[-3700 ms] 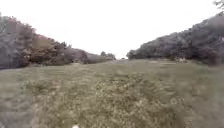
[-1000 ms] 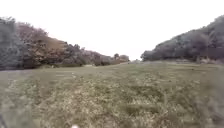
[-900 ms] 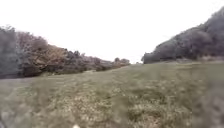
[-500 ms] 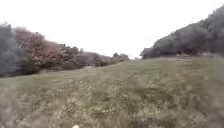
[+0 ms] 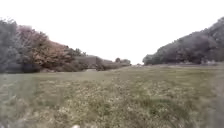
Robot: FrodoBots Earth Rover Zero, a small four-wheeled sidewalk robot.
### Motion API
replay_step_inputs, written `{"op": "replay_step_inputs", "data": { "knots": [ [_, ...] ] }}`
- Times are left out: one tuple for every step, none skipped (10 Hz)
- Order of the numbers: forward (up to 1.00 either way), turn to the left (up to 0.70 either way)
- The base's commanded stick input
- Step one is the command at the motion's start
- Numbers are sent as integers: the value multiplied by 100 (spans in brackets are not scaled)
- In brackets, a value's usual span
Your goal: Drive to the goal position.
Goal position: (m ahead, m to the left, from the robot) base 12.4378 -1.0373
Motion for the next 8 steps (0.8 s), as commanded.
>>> {"op": "replay_step_inputs", "data": {
  "knots": [
    [85,1],
    [85,1],
    [85,1],
    [85,1],
    [85,1],
    [85,1],
    [85,1],
    [85,1]
  ]
}}
